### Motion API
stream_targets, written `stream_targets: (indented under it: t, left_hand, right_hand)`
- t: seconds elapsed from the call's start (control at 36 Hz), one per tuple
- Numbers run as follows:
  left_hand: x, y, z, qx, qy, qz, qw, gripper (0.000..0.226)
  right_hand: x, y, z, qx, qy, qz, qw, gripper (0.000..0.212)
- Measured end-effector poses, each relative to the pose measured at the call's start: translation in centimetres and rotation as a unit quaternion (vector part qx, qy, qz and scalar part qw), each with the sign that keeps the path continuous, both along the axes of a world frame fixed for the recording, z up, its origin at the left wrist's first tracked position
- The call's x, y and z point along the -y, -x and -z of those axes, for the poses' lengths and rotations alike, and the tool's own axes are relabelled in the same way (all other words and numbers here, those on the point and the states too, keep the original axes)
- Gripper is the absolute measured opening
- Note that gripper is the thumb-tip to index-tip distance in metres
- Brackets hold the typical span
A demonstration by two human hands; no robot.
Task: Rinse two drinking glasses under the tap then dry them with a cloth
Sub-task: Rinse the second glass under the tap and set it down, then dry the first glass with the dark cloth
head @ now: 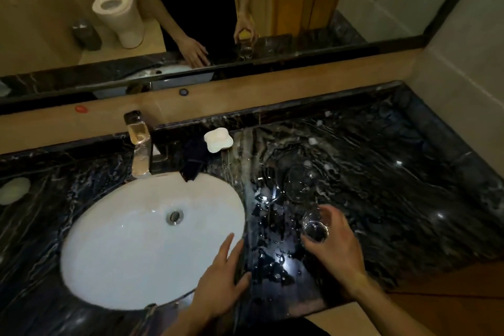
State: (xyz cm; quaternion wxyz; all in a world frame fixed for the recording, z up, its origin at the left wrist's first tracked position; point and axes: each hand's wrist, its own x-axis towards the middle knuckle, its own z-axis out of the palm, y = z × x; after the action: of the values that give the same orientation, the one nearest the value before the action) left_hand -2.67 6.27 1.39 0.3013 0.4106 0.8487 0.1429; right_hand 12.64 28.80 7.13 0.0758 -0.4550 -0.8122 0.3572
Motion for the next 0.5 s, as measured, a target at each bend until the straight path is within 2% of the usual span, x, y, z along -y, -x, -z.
stream_targets:
  t: [0.14, 0.36, 0.5]
  left_hand:
    - [-1.1, -1.5, 0.1, -0.04, 0.036, -0.017, 0.998, 0.081]
    - [-1.1, -1.8, 0.1, -0.033, 0.054, -0.047, 0.997, 0.082]
    - [-1.4, -1.1, 0.3, -0.008, 0.051, -0.062, 0.997, 0.073]
  right_hand:
    - [-2.5, -2.1, 0.2, 0.015, -0.008, -0.011, 1.0, 0.083]
    - [-5.1, -3.3, 0.1, 0.017, 0.028, -0.014, 0.999, 0.081]
    - [-5.7, -3.2, -0.2, 0.045, 0.051, -0.033, 0.997, 0.085]
